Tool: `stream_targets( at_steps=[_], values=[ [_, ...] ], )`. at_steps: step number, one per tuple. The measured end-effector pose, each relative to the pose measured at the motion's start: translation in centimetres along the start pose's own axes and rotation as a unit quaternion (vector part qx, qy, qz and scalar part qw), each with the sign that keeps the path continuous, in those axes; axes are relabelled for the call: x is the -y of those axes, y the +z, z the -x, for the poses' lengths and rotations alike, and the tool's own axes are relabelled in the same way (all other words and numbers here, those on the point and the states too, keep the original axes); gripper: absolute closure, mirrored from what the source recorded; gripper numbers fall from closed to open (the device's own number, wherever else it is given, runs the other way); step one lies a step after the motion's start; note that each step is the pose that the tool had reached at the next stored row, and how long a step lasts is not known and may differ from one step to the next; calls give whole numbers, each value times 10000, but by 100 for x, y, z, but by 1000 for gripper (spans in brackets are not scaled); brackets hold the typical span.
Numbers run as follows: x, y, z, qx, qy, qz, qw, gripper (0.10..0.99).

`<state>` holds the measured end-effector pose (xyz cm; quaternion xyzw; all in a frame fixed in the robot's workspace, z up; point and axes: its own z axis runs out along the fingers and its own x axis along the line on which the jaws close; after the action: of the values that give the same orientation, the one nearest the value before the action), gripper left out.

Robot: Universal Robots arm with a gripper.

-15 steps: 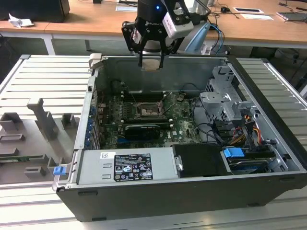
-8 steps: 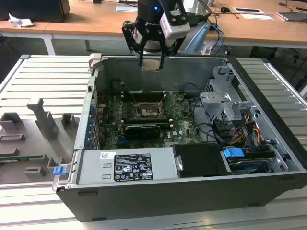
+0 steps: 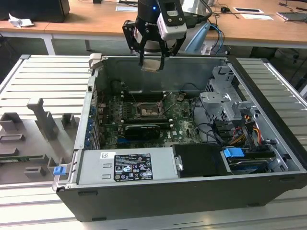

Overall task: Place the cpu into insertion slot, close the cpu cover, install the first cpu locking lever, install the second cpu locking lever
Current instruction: 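Place the cpu into insertion slot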

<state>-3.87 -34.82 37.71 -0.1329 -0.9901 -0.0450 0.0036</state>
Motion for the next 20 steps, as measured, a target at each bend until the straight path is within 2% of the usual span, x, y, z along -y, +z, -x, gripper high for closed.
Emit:
stream_targets(
  at_steps=[5, 10, 16, 19, 20],
  values=[
    [1, 5, 0, 27, 304, 5, 9995, 549],
    [2, 26, 1, 67, 764, 15, 9971, 549],
    [9, 112, 4, 55, 874, 6, 9962, 549],
    [11, 125, 4, 78, 1110, 6, 9938, 549],
    [11, 131, 4, 88, 1219, 6, 9925, 549]
  ],
)
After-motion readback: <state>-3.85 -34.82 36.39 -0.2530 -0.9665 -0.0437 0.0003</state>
